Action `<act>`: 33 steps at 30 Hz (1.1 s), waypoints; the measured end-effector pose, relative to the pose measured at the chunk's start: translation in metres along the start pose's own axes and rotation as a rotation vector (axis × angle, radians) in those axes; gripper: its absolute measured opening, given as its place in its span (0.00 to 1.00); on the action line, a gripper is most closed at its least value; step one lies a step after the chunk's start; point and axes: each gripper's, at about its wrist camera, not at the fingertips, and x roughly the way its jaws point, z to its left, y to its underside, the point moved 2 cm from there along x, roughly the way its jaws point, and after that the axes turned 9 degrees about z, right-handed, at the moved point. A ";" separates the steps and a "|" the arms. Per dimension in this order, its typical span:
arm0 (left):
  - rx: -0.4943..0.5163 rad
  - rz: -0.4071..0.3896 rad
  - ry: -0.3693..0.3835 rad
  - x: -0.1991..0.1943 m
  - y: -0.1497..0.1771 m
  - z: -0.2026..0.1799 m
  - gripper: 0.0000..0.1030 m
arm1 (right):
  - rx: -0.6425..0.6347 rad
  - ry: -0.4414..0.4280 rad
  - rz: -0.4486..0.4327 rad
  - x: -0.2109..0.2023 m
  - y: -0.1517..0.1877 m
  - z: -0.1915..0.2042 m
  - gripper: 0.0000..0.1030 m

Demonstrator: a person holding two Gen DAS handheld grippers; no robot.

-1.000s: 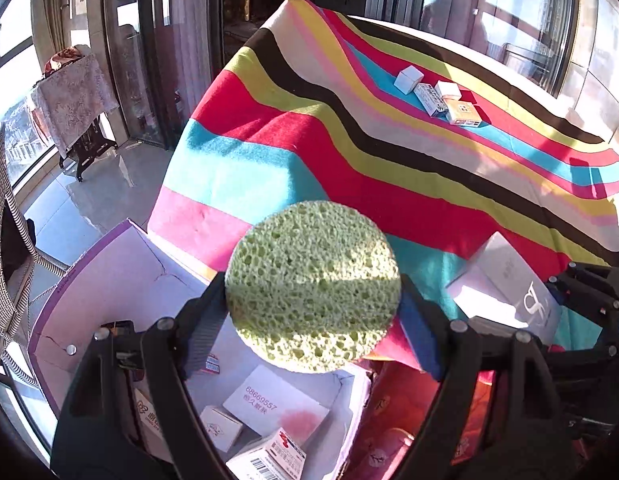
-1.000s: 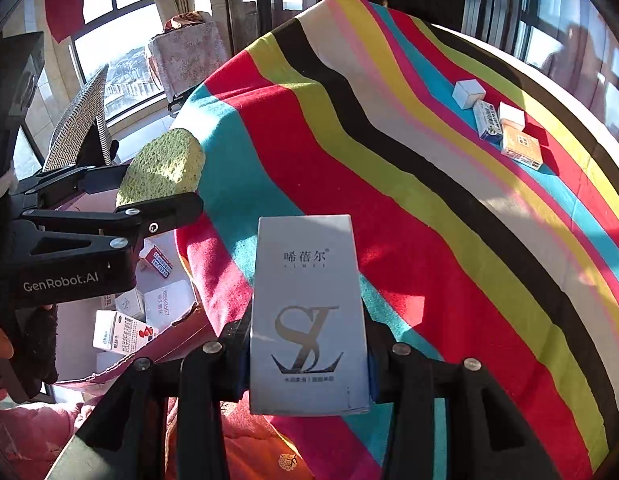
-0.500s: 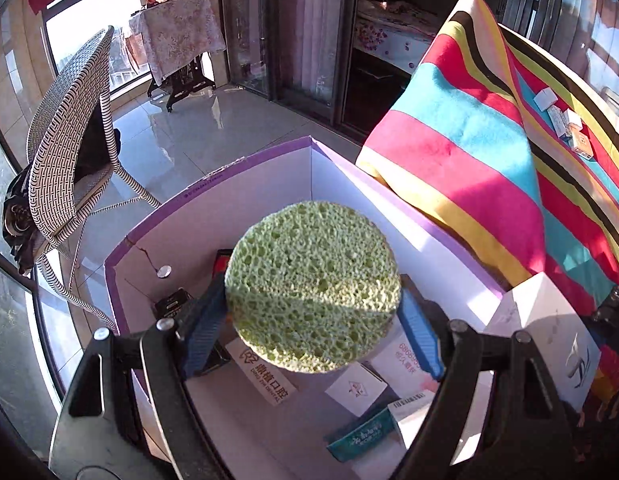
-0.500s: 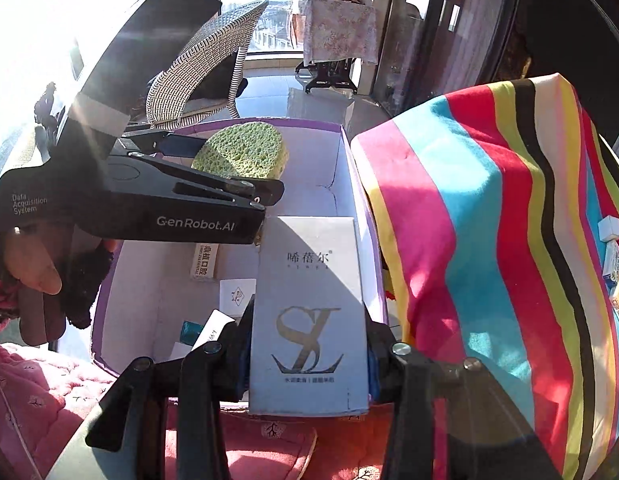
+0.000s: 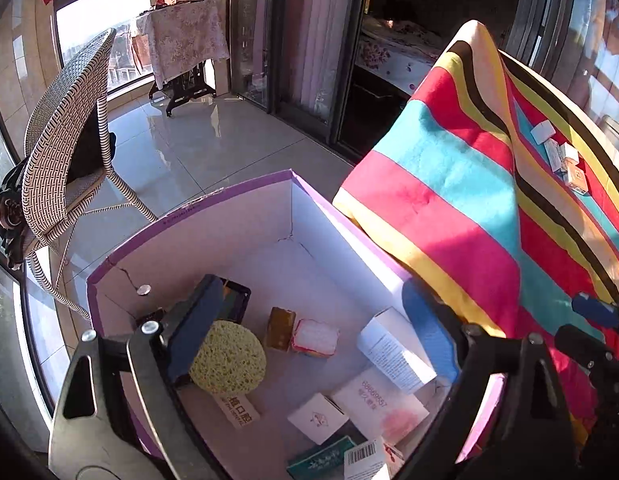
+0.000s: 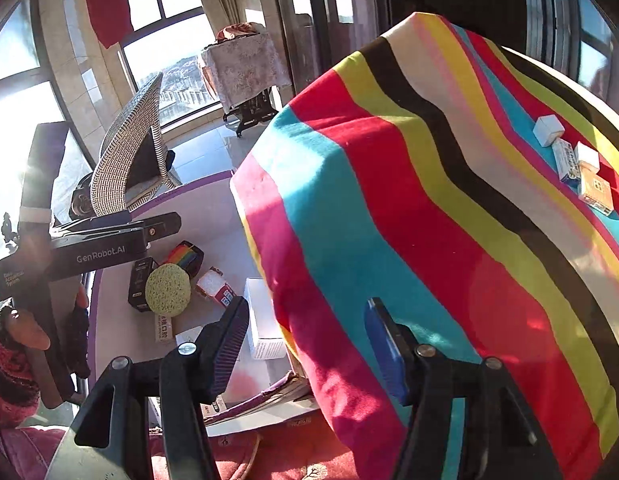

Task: Organize objects
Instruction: 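Open both tools over the cardboard box to drop the sponge and SL box, then return to the table and grasp the orange tissue pack with the right tool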

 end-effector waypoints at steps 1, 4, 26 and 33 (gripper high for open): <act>0.039 0.002 0.030 0.000 -0.002 -0.017 0.90 | 0.049 0.028 -0.006 -0.004 0.001 -0.018 0.61; 0.153 0.016 0.141 0.001 -0.012 -0.077 0.90 | 0.169 0.118 -0.019 -0.013 0.007 -0.068 0.64; 0.473 0.128 0.207 0.097 -0.079 -0.324 0.96 | 0.447 0.354 0.027 0.010 -0.052 -0.336 0.77; 0.475 0.137 0.229 0.097 -0.079 -0.323 0.99 | 0.476 0.397 0.061 0.039 -0.104 -0.371 0.82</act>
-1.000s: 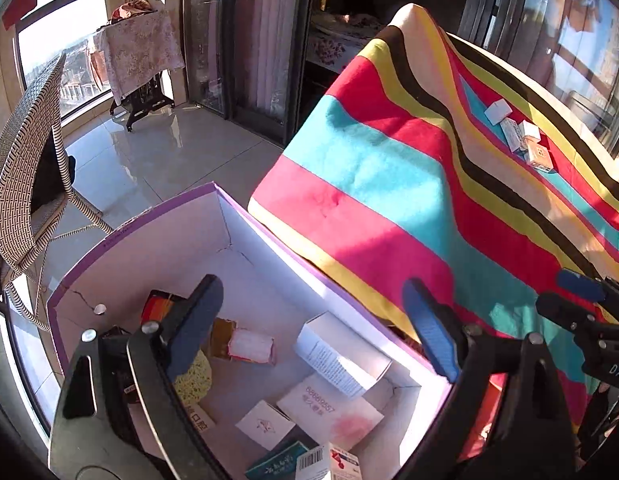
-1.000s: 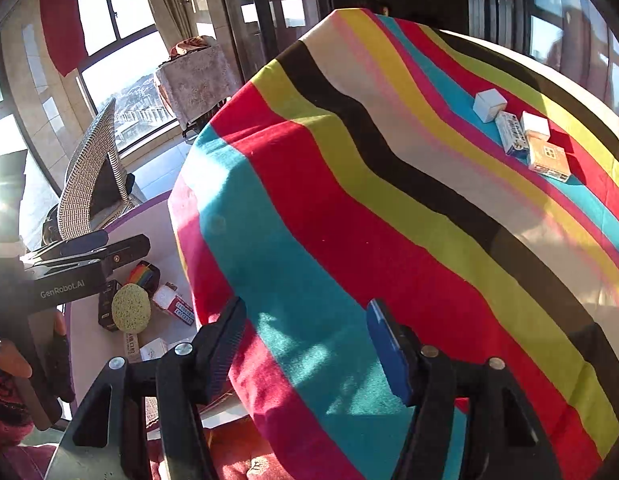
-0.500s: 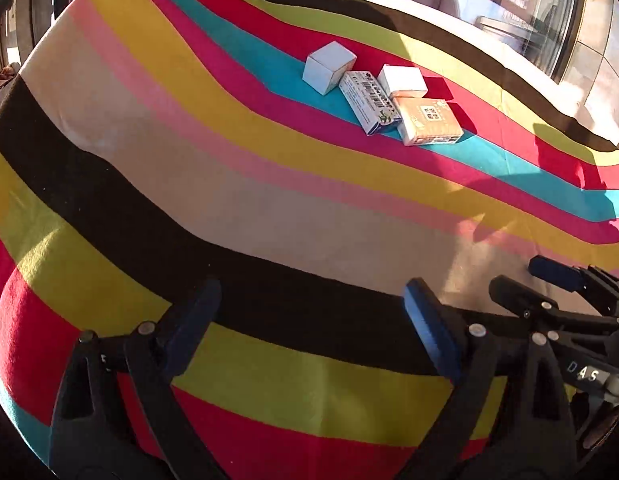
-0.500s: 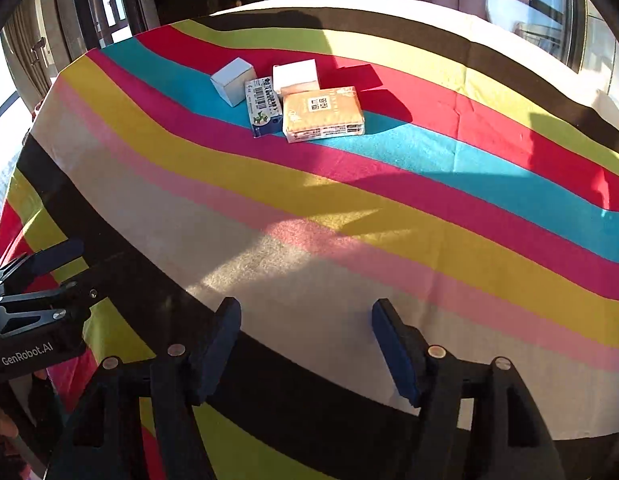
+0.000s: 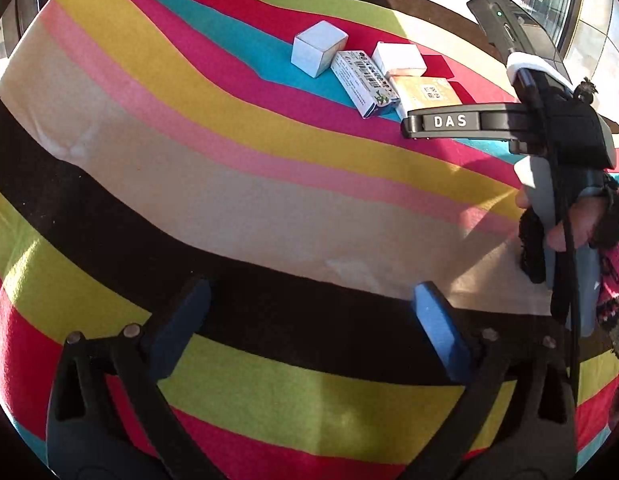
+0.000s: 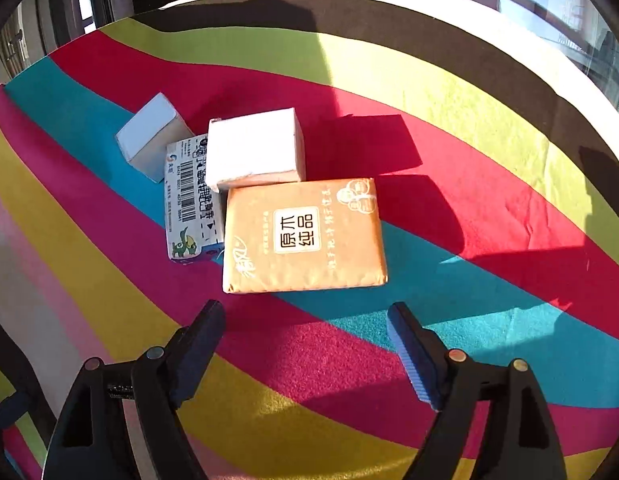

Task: Organize objects
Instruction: 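Return to the table and grasp the orange tissue pack with the right tool, then grasp the small white box with the left tool while the right tool holds the orange pack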

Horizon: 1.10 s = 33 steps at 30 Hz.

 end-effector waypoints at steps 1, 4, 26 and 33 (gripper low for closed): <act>-0.002 -0.002 0.004 0.000 0.000 0.000 0.99 | 0.001 0.000 0.004 0.003 -0.006 0.000 0.82; -0.009 -0.005 0.008 0.000 -0.001 0.001 0.99 | -0.023 0.005 0.011 0.009 -0.018 0.007 0.84; -0.032 0.076 -0.030 0.027 -0.053 -0.016 1.00 | -0.018 -0.013 -0.055 -0.072 0.146 -0.042 0.73; -0.175 0.050 0.139 0.032 -0.100 -0.037 1.00 | -0.006 -0.013 -0.061 -0.063 0.134 -0.054 0.73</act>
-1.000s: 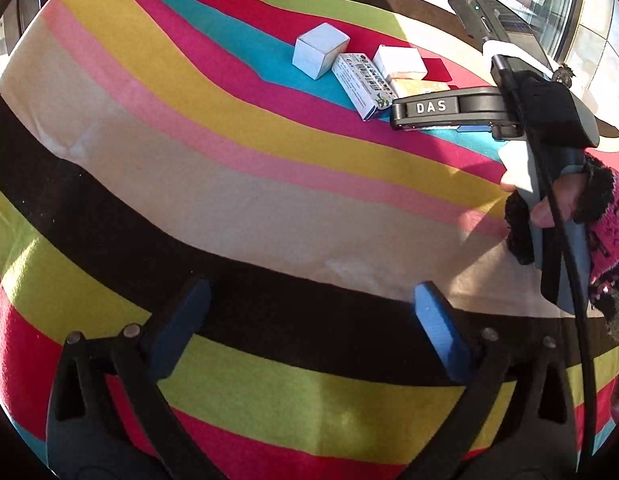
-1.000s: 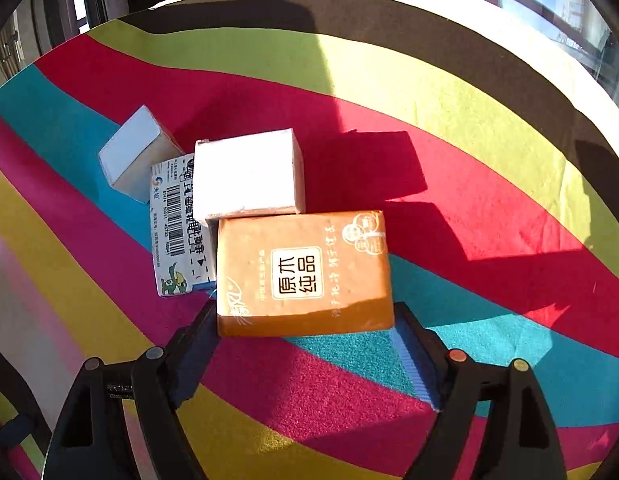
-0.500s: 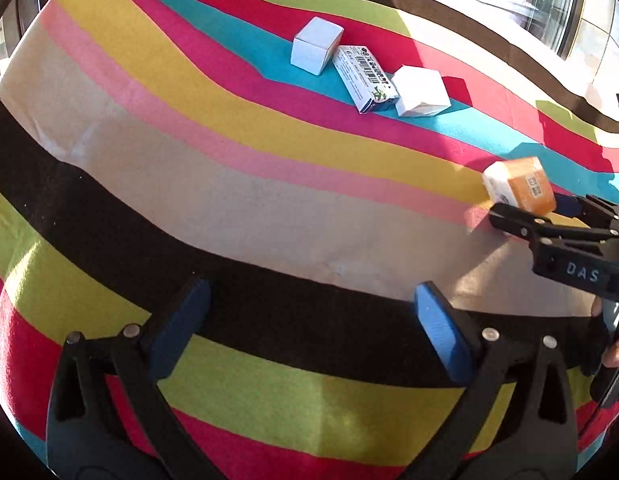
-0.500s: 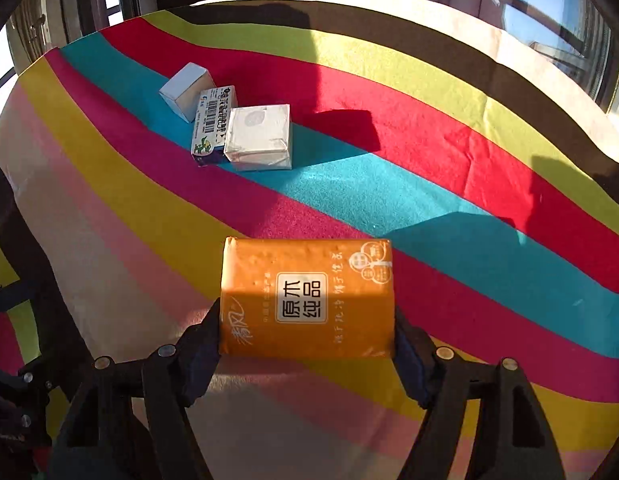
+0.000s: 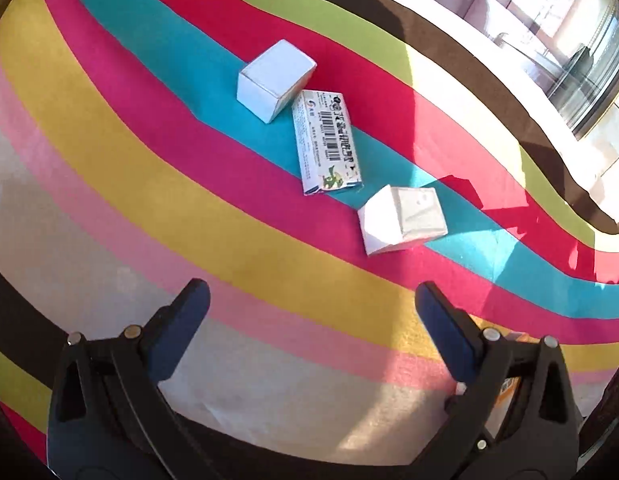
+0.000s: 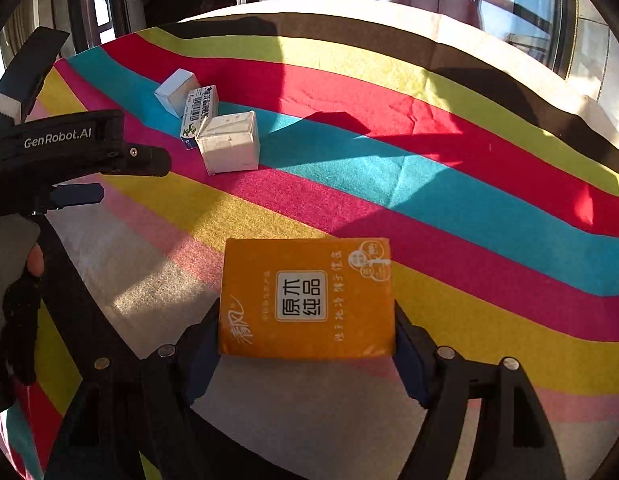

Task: Organize objects
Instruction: 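Grasp the small white box with the left tool while the right tool holds the orange pack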

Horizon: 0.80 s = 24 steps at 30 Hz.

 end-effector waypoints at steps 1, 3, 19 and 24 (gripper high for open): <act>0.011 -0.001 0.003 0.003 -0.003 -0.010 1.00 | 0.000 0.000 0.000 0.001 -0.001 0.000 0.73; 0.028 -0.008 0.005 0.009 -0.010 -0.029 1.00 | 0.001 -0.002 0.000 0.001 -0.002 0.000 0.73; 0.218 -0.103 -0.036 -0.017 0.050 -0.052 0.51 | 0.022 -0.030 -0.007 0.001 -0.004 -0.002 0.73; 0.204 -0.101 -0.071 -0.031 0.076 -0.029 0.51 | 0.019 -0.024 -0.005 0.002 -0.005 -0.003 0.73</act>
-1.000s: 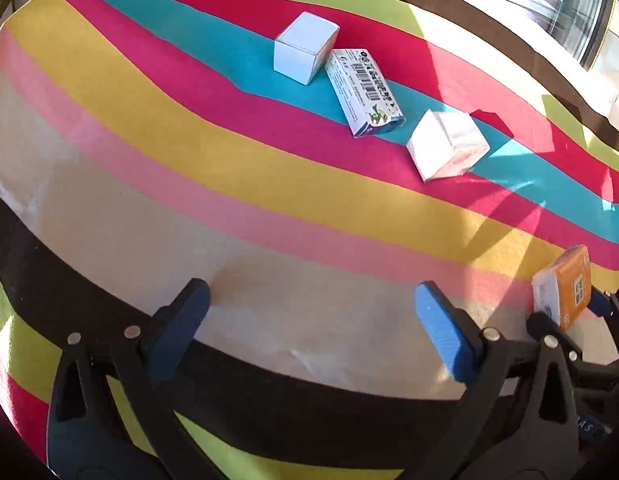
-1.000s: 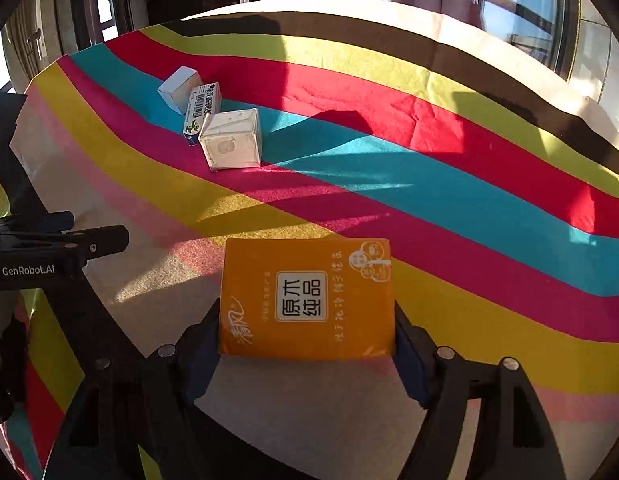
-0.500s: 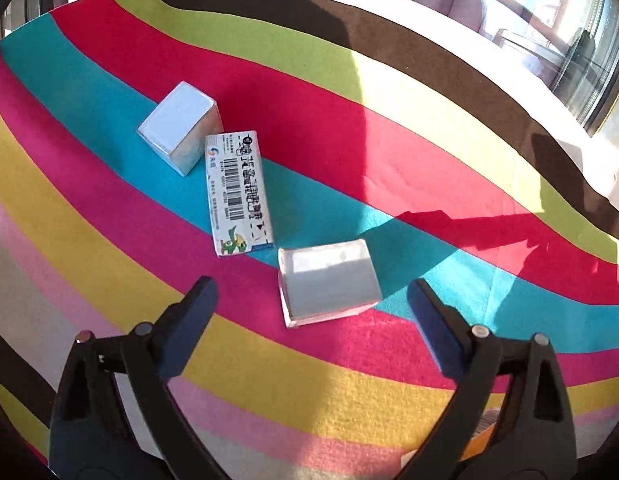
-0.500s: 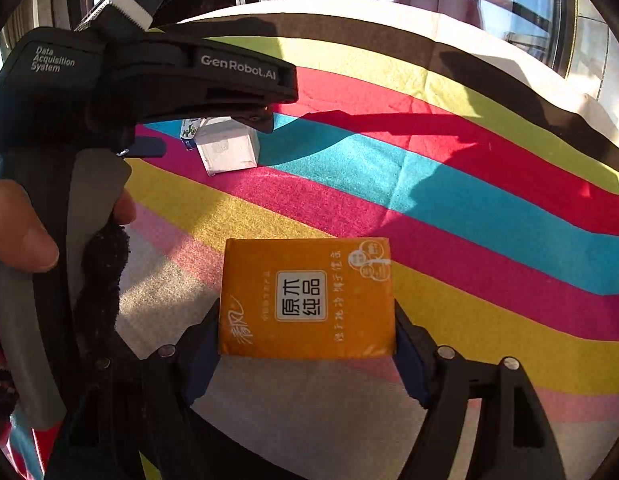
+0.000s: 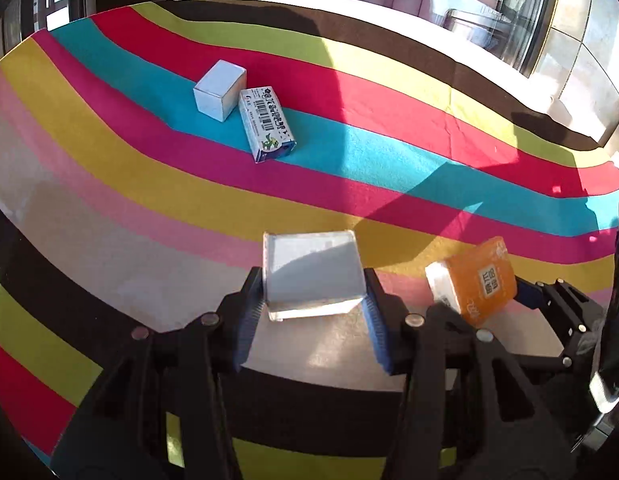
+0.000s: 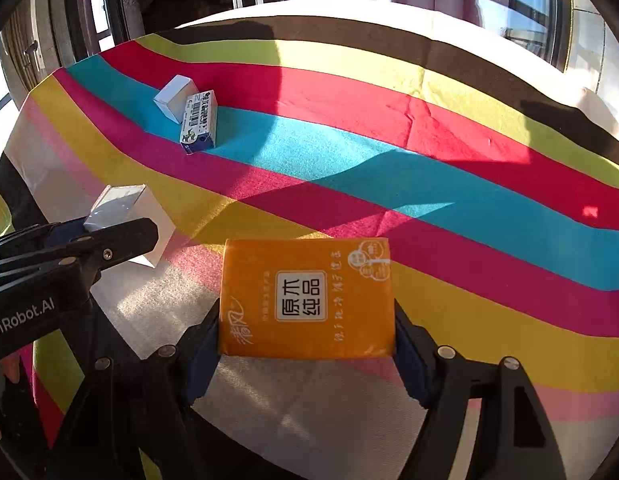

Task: Organize objects
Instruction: 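Lift the white box and orange pack and carry them toward the cardboard box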

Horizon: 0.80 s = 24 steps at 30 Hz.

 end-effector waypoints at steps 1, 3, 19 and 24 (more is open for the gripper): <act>-0.003 -0.004 -0.008 -0.003 0.005 0.003 0.51 | 0.000 0.001 0.000 -0.001 0.001 0.000 0.73; -0.004 -0.004 -0.017 -0.008 0.017 0.009 0.51 | -0.002 0.007 0.002 -0.001 0.000 0.000 0.73; 0.026 -0.006 -0.045 -0.079 0.109 0.053 0.51 | 0.030 0.058 0.023 -0.004 0.008 0.001 0.73; 0.012 0.008 -0.051 -0.094 0.141 0.081 0.51 | 0.051 0.065 0.058 -0.017 0.033 0.011 0.73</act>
